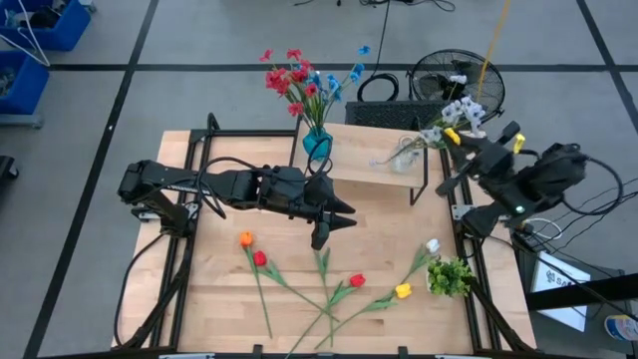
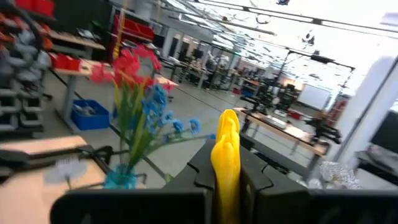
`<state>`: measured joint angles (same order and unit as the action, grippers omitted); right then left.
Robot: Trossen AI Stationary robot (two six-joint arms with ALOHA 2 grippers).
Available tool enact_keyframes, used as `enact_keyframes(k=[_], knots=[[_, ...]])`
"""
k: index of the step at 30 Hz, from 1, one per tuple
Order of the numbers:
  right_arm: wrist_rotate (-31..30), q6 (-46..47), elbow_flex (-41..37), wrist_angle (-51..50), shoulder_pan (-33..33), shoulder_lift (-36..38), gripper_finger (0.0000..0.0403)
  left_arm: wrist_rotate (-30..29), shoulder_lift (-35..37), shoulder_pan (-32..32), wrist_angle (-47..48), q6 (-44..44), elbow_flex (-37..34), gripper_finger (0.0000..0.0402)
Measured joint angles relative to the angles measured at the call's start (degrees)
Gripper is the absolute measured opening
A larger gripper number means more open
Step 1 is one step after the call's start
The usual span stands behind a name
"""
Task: Pick and place flowers into a vace then onto a shelf
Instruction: Put the left yellow tulip into the transparent vase
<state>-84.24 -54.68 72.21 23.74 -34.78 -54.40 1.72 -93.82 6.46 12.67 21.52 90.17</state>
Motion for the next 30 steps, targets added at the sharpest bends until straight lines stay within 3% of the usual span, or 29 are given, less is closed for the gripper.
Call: enact_keyframes(k=[6, 20, 24, 30], knots=[[-0.87, -0.02, -4.67, 0.01, 4.27, 0.0, 0.0038, 0.17, -0.02, 0.0, 0.0, 0.0, 0.0, 0.0159], [-2.79, -0.34, -13.41, -0.01, 10.4, 0.03, 0.0197, 0.22, -0.02, 0.0, 0.0, 0.69, 0.0, 0.0159], [-2.61, -2.35, -13.78, 1.32, 10.34, -0.1, 0.0219, 0.22, -0.02, 0.0, 0.18, 0.7, 0.0, 0.0159], [-0.86, -5.99, -13.71, 11.27, 10.34, 1.08, 0.0233, 0.22, -0.02, 0.0, 0.79, 0.72, 0.0, 0.0159]])
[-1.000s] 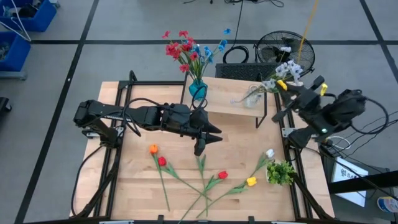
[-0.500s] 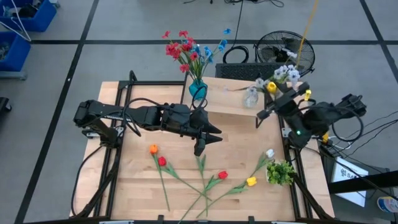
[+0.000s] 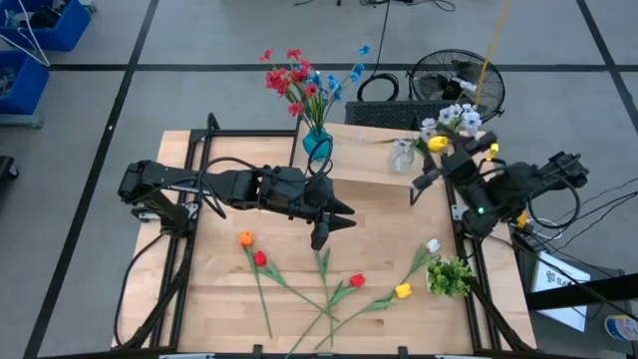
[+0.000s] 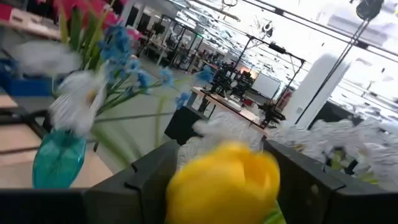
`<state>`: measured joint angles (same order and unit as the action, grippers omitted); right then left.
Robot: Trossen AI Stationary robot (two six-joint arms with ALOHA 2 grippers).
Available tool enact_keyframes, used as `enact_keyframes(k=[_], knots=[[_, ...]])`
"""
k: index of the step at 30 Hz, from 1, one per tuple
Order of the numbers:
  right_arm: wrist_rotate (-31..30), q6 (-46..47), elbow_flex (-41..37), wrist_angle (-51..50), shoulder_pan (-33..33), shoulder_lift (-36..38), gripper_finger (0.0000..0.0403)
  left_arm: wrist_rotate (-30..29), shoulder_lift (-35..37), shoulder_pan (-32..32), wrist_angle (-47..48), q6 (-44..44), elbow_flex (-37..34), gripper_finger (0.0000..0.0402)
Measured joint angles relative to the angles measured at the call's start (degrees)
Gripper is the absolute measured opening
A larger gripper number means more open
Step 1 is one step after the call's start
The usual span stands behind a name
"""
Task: Pick and place flowers into a vace then onto a shelf
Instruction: Put the left yellow tulip into the transparent vase
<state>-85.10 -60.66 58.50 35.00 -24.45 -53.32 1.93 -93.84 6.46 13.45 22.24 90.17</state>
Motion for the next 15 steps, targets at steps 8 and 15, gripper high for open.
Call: enact_keyframes(k=[8, 15], knots=[[-2.45, 1.44, 0.0, -1.63, -1.73, 0.39, 0.0229, -0.04, 0.0, 0.0, 0.04, 0.13, 0.0, 0.0159], [-3.37, 4.91, 0.0, -7.52, -5.58, 0.12, 0.0229, -0.48, 0.0, 0.0, 0.07, -0.74, 0.0, 0.0159]])
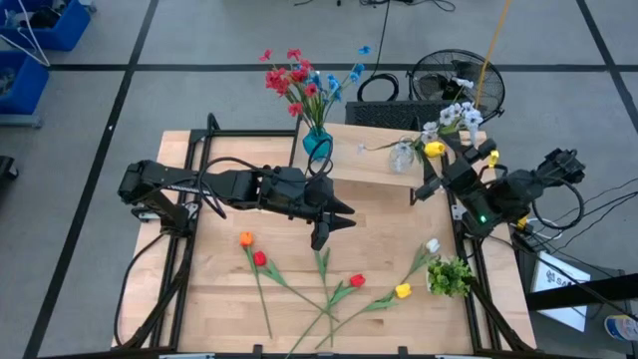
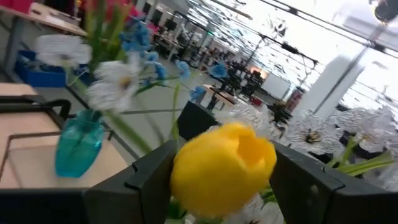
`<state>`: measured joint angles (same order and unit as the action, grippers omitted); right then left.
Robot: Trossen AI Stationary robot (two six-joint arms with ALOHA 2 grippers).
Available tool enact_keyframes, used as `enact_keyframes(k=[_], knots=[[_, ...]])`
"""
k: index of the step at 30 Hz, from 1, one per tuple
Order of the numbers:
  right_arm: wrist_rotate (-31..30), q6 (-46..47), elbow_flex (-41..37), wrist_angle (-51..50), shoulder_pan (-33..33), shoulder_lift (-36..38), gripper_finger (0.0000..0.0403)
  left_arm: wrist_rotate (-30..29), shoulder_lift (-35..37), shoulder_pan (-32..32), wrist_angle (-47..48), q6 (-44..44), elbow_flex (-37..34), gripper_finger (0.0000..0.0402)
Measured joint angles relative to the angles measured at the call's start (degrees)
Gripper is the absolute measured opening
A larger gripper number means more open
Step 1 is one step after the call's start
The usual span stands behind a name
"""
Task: Pick and place flowers into a vace then onto a shelf
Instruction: Put the left yellow tulip into the transparent vase, then put the orange tulip into the blue vase on the shelf
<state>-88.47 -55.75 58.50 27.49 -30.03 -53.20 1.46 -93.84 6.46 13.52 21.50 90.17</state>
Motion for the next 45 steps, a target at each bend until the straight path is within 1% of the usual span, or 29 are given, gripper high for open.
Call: enact_keyframes(k=[4, 9, 18, 21, 24, 28, 32, 35, 38, 40, 42, 45], knots=[[-0.12, 1.3, 0.0, -4.52, -2.63, -0.89, 0.0228, -0.03, 0.0, 0.0, 0.0, -0.15, 0.0, 0.0159], [-1.49, -1.72, 0.0, -4.64, -5.57, -2.3, 0.0228, -0.03, 0.0, 0.0, 0.0, -0.18, 0.0, 0.0159], [-1.52, -0.17, 0.0, -4.62, -10.73, -4.43, 0.0228, -0.05, 0.0, 0.0, 0.14, 0.28, 0.0, 0.0159], [-1.52, -0.3, 0.0, -4.61, -12.91, -5.08, 0.0228, -0.03, 0.0, 0.0, 1.8, 2.7, 0.02, 0.0159], [-1.52, 0.9, 0.0, -4.61, -15.32, -5.8, 0.0228, -0.03, 0.0, 0.16, 6.84, 7.27, 0.02, 0.0159], [-1.49, 5.72, 0.0, -4.57, -18.59, -6.65, 0.0228, -0.08, 0.0, 1.45, 18.74, 17.4, 0.02, 0.0159], [-0.83, 9.44, 0.0, -4.61, -20.31, -7.6, 0.0228, 0.98, 0.0, 4.57, 34.09, 32.02, 0.02, 0.0159], [2.08, 9.45, 0.0, -4.64, -20.69, -7.82, 0.0228, 0.67, 0.0, 8.47, 45.07, 46.62, 0.02, 0.0159], [5.94, 9.38, 0.0, -4.59, -20.58, -7.79, 0.0228, -3.26, 0.0, 14.01, 54.44, 63.12, -0.63, 0.0159], [7.96, 9.34, 0.0, -4.59, -20.25, -7.82, 0.0228, -6.59, 0.04, 17.91, 57.41, 74.51, -3.1, 0.0159], [9.09, 9.26, 0.0, -4.59, -20.21, -7.79, 0.0228, -8.3, -0.04, 21.52, 57.72, 84.57, -6.87, 0.0159], [9.15, 8.49, 0.0, -4.59, -20.23, -7.79, 0.0228, -9.81, -0.04, 25.37, 54.28, 94.74, -14.34, 0.0159]])
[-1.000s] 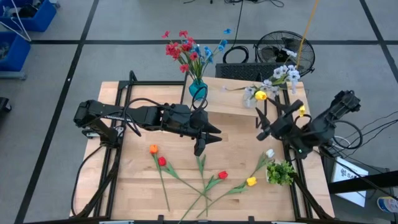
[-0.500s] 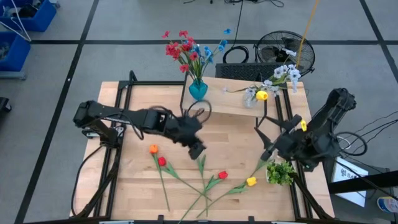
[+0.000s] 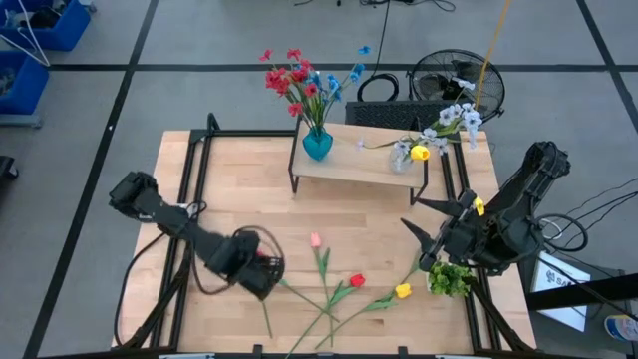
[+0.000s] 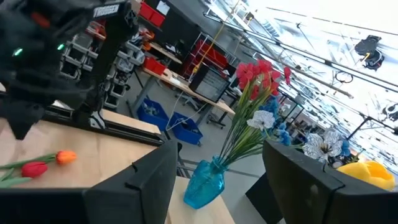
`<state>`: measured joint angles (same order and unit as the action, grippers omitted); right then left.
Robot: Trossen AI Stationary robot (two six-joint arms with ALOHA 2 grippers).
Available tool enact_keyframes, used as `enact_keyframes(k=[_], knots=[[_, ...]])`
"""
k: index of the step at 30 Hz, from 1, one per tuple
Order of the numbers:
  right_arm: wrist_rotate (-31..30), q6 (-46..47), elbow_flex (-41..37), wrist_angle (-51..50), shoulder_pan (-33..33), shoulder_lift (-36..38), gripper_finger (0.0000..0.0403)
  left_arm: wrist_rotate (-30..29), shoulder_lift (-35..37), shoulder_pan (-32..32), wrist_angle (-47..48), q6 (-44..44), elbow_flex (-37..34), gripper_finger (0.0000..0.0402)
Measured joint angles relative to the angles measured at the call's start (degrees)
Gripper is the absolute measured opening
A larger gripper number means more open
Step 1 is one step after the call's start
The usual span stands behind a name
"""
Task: Pick and place flowers into a vace then onto a shelf
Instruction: Put the orange tulip into the blue vase on the shelf
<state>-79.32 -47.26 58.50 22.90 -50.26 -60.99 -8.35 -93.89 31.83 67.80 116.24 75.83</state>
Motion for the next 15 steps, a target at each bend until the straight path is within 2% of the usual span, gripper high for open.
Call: enact_keyframes(k=[3, 8, 12, 15], knots=[[0.06, -0.29, 0.0, 0.01, 0.0, 0.0, 0.0228, 1.03, 0.0, 1.6, -6.81, 6.64, -9.08, 0.0159], [0.06, -0.33, 0.0, 0.47, 0.02, 0.0, 0.0228, 1.29, -0.01, 0.87, -18.29, 12.55, -21.9, 0.0159], [0.08, -0.05, 0.0, 1.77, 0.02, 0.0, 0.0228, 0.16, 0.31, -0.84, -23.36, 14.84, -27.71, 0.0159], [0.09, -0.24, 0.0, 2.98, 0.02, 0.0, 0.0228, 1.46, 0.47, -2.33, -24.69, 13.14, -29.79, 0.0159]])
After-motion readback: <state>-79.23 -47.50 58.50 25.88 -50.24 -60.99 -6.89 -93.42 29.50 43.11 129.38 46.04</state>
